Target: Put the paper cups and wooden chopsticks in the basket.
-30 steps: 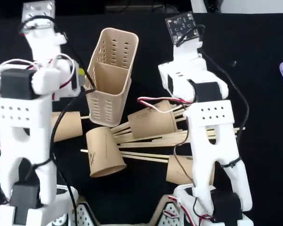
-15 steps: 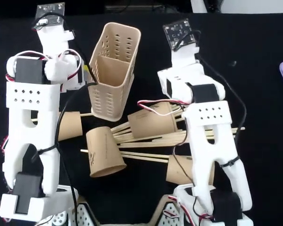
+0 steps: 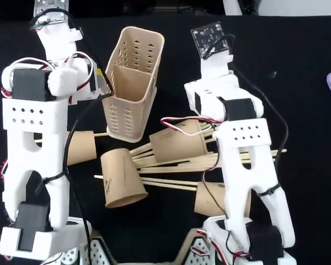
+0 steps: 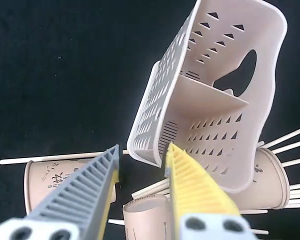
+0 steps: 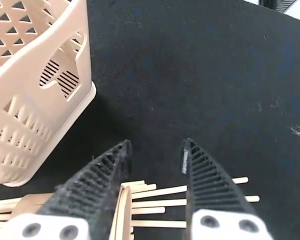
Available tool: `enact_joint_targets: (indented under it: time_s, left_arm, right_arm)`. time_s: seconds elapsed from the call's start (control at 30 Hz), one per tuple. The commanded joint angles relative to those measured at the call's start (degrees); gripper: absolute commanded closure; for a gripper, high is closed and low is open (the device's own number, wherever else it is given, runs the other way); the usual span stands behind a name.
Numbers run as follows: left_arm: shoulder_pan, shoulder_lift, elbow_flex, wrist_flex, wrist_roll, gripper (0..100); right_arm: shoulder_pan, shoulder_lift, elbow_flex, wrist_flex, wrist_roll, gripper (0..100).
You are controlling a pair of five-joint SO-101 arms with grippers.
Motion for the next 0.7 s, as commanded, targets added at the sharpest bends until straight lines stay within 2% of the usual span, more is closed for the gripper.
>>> enact_joint_targets:
  time_s: [0.0, 0.17, 0.37, 0.43, 0.57, 0.67]
  left_arm:
    - [2.5, 0.6, 4.1, -4.4, 1.0, 84]
    - [2.9, 2.5, 10.2, -9.9, 1.1, 84]
    - [2.5, 2.2, 13.3, -10.7, 0.6, 85]
    - [2.4, 2.2, 13.0, -11.2, 0.3, 90]
    - [2.9, 2.7, 13.1, -15.6, -9.8, 97]
    - [2.9, 2.7, 12.8, -18.7, -11.2, 97]
  right_arm:
    - [0.6, -2.5, -0.3, -0.2, -0.2, 82.2]
    - [0.8, -2.6, -0.3, 0.2, -0.1, 82.2]
    - [0.8, -2.6, -0.3, 0.2, -0.1, 82.2]
    - [0.7, -2.6, -0.3, 0.0, -0.1, 82.2]
    - [1.0, -2.6, -0.3, 0.0, -0.1, 82.2]
    - [1.6, -2.7, -0.3, 0.3, -0.1, 82.2]
